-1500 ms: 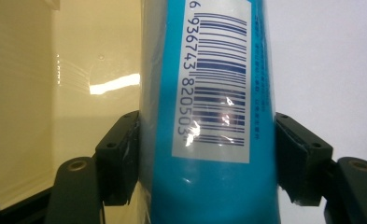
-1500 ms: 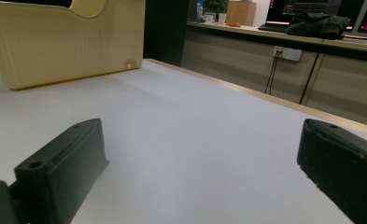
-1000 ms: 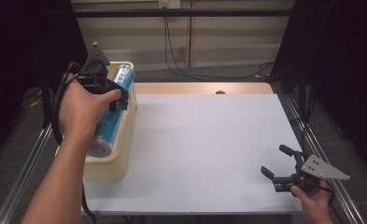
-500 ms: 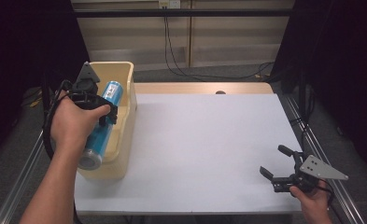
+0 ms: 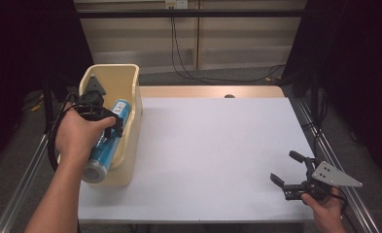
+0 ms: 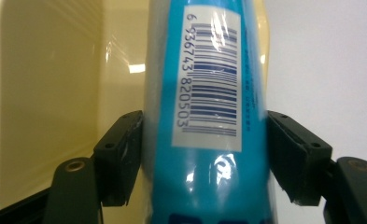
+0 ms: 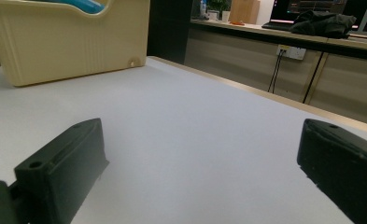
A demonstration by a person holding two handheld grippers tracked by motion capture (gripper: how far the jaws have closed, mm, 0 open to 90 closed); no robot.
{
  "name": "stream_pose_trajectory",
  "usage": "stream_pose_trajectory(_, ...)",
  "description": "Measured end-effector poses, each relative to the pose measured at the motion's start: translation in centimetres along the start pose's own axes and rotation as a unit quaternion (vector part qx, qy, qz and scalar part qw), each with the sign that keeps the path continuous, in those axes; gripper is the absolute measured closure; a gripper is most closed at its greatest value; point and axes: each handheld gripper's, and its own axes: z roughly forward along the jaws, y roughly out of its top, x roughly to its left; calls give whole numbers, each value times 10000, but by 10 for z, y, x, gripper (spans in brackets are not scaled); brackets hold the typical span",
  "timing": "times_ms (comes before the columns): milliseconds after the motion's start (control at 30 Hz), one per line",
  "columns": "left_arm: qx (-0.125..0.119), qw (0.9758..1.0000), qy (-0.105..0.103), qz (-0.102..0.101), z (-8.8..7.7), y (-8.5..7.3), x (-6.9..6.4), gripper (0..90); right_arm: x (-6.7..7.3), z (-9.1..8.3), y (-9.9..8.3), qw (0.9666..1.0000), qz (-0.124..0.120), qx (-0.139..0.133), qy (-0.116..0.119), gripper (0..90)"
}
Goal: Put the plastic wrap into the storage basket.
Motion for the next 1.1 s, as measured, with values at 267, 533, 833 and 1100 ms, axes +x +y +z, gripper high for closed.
stream_pose_trajectory(267,-247,9985,-454,185,-45,7,-16,346,2,1,2,10000,17,-10,18,5)
stream_pose_trajectory(533,-337,9952,-793,461,-34,7,-44,278,4,1,2,10000,-20,-20,46,5)
stream_pose_trajectory(833,-351,9920,-989,696,-7,8,-66,236,2,3,1,10000,-45,17,35,5)
stream_pose_trajectory(1100,-254,9892,-1039,1000,18,2,-90,195,2,2,1,9999,-76,46,54,5)
